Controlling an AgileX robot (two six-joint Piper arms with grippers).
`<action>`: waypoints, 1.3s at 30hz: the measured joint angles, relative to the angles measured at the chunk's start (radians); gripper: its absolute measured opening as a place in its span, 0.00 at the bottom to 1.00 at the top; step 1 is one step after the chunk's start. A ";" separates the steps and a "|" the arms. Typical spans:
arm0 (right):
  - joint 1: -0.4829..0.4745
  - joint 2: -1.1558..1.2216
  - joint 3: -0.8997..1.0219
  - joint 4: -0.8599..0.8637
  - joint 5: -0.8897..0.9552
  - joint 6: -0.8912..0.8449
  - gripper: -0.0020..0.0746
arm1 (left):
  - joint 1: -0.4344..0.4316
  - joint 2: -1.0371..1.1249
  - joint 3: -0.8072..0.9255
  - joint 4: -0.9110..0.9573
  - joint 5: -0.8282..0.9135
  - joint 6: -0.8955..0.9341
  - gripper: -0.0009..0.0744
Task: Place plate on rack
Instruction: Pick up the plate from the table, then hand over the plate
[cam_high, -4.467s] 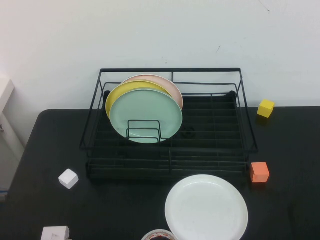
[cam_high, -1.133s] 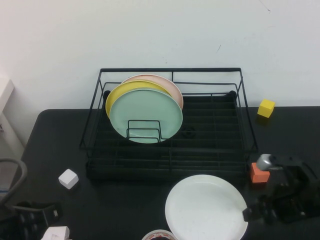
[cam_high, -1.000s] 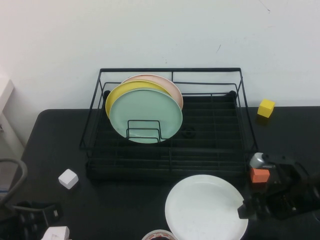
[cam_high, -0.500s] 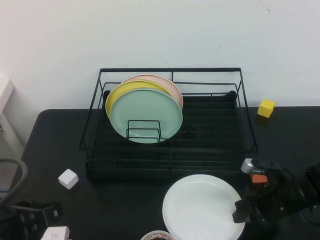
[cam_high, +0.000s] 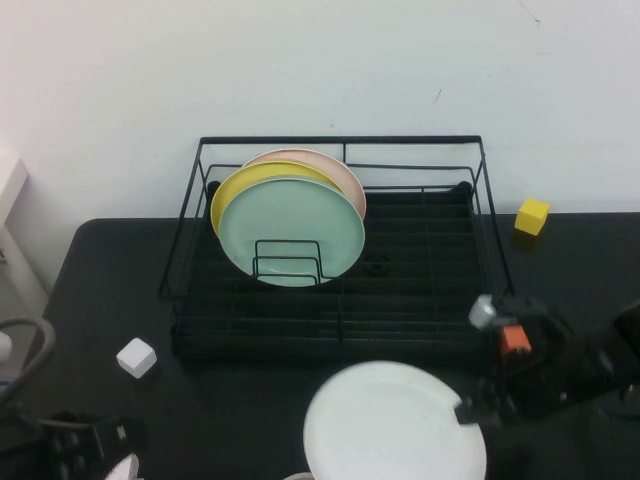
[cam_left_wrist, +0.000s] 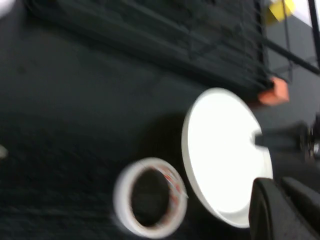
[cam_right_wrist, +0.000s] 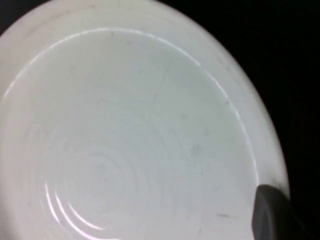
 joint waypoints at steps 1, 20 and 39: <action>0.002 -0.024 0.000 -0.007 0.021 0.000 0.04 | 0.000 0.000 0.000 -0.020 0.021 0.002 0.02; 0.293 -0.502 0.006 0.137 0.079 -0.084 0.04 | 0.000 0.045 0.000 -0.293 0.128 0.328 0.67; 0.293 -0.512 -0.073 0.318 0.239 -0.457 0.66 | -0.006 0.068 -0.002 -0.596 0.015 1.495 0.16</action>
